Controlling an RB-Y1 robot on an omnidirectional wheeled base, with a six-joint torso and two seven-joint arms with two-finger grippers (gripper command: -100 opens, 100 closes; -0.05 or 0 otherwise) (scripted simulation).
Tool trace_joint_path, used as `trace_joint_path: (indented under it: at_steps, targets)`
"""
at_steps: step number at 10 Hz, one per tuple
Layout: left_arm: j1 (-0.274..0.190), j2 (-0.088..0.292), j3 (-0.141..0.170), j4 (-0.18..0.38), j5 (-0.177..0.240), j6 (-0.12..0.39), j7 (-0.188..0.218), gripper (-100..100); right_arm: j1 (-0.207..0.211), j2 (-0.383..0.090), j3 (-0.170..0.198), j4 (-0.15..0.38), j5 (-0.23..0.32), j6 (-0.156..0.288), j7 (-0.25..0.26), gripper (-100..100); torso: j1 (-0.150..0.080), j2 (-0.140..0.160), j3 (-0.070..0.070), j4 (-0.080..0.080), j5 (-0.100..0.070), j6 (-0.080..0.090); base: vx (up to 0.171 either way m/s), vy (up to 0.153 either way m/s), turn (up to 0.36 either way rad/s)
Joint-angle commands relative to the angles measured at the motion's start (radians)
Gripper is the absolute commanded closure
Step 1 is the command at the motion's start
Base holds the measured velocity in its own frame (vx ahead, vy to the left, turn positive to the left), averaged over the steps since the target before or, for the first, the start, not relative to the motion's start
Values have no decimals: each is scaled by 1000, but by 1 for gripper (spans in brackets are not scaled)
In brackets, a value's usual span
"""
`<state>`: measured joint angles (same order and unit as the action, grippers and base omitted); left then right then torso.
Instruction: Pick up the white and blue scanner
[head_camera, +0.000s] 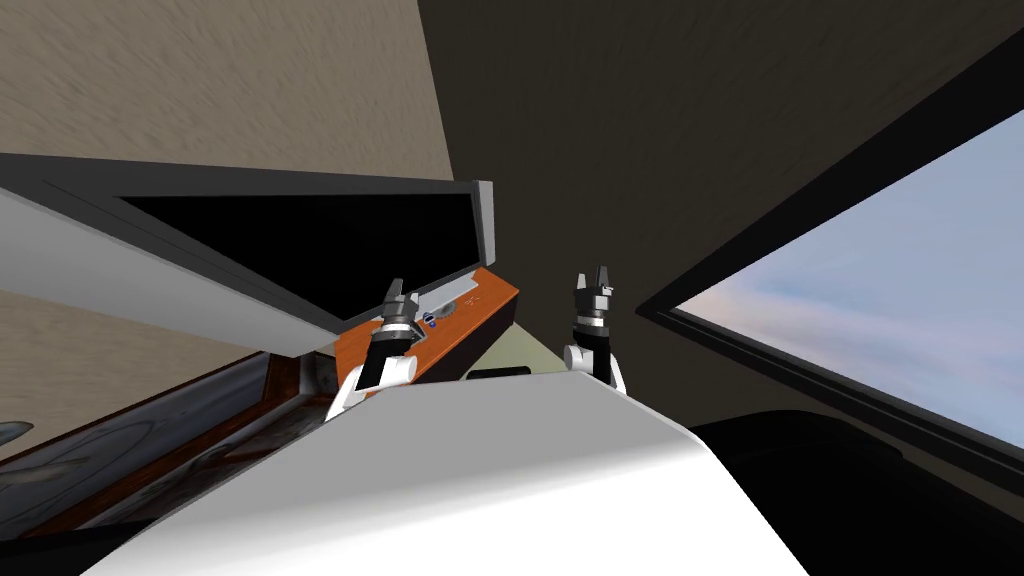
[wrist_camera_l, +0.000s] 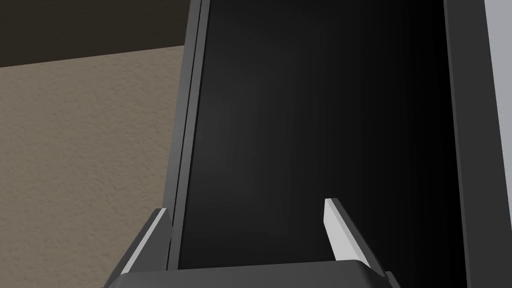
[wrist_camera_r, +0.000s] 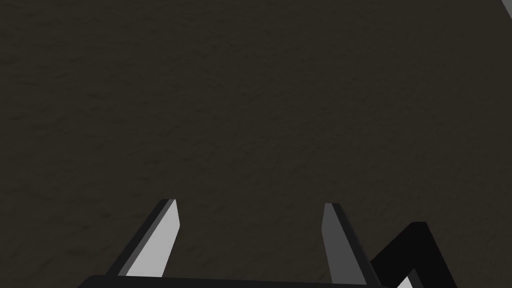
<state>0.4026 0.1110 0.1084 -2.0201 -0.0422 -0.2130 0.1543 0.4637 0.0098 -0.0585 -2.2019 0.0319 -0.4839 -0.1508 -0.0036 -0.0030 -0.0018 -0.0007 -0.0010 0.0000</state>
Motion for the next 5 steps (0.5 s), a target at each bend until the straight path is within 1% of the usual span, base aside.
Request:
trace_joint_path:
  at_steps: [1,2,3,4,5]
  targets:
    - [-20,8,25,50,3,23,3,-100,0,0,0,0,0,0,0,0,0,0,0,0,0,0,40,-62,19]
    - [-20,8,25,52,3,23,3,-100,0,0,0,0,0,0,0,0,0,0,0,0,0,0,37,-62,16]
    - [-35,13,45,92,6,39,4,-100,0,0,0,0,0,0,0,0,0,0,0,0,0,0,38,-93,19]
    - [-50,18,65,120,10,55,5,-100,0,0,0,0,0,0,0,0,-2,0,0,0,0,0,77,-119,38]
    - [-50,18,65,140,10,55,5,-100,0,0,0,0,0,0,0,0,-3,-2,-1,0,-1,0,61,-85,24]
